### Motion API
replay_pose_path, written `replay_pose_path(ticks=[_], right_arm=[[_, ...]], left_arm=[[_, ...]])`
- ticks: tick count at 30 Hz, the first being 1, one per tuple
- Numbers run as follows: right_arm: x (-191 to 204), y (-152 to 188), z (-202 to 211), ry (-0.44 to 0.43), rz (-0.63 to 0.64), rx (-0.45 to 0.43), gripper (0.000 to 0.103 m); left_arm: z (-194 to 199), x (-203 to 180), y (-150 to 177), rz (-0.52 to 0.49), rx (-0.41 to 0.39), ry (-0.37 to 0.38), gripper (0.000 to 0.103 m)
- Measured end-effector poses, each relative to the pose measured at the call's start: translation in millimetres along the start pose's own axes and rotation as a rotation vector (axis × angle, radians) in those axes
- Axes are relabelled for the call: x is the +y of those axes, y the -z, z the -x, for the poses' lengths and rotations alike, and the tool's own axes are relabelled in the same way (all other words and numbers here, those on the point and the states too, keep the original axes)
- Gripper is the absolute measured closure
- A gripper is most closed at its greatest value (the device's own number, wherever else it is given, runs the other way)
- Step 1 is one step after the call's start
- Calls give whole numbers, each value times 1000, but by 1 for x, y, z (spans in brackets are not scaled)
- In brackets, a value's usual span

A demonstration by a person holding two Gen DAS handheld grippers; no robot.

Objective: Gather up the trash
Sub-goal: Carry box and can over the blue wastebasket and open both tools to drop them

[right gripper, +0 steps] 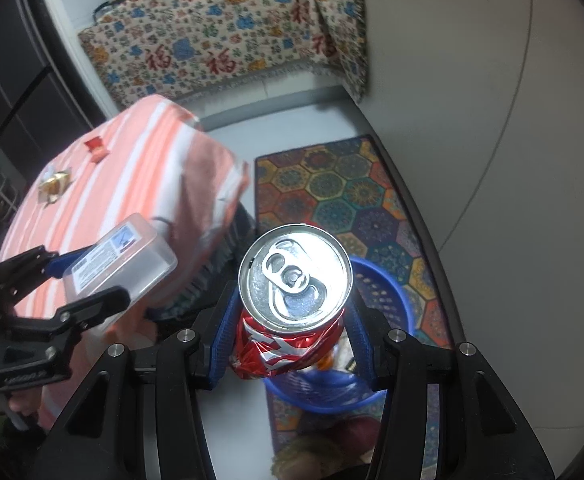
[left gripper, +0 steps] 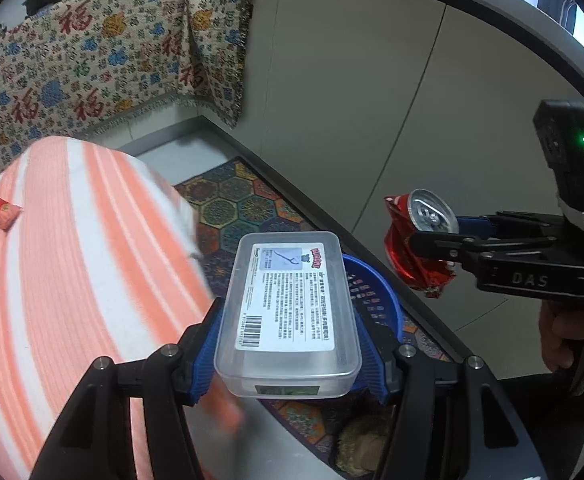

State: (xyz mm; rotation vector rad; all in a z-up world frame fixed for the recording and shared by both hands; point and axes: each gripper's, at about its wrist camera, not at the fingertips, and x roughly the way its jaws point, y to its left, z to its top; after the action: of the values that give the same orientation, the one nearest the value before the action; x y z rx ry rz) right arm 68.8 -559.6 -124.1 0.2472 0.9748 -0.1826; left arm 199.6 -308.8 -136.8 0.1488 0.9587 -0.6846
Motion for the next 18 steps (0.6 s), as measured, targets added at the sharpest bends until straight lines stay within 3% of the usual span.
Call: replay_pose_path(ticks=[6,13,18], right_arm=[[-34,1,-26,1,-81,64,51],[-65,9,-49,-20,-174,109,51],[-72,7,-59,-31,-197,124,49]], left_arm=[[-45,-16,-5,55,61,102,42],[-91,-33,-8,28,108,110,42],[-111,-42,-3,-2,100,114,41]])
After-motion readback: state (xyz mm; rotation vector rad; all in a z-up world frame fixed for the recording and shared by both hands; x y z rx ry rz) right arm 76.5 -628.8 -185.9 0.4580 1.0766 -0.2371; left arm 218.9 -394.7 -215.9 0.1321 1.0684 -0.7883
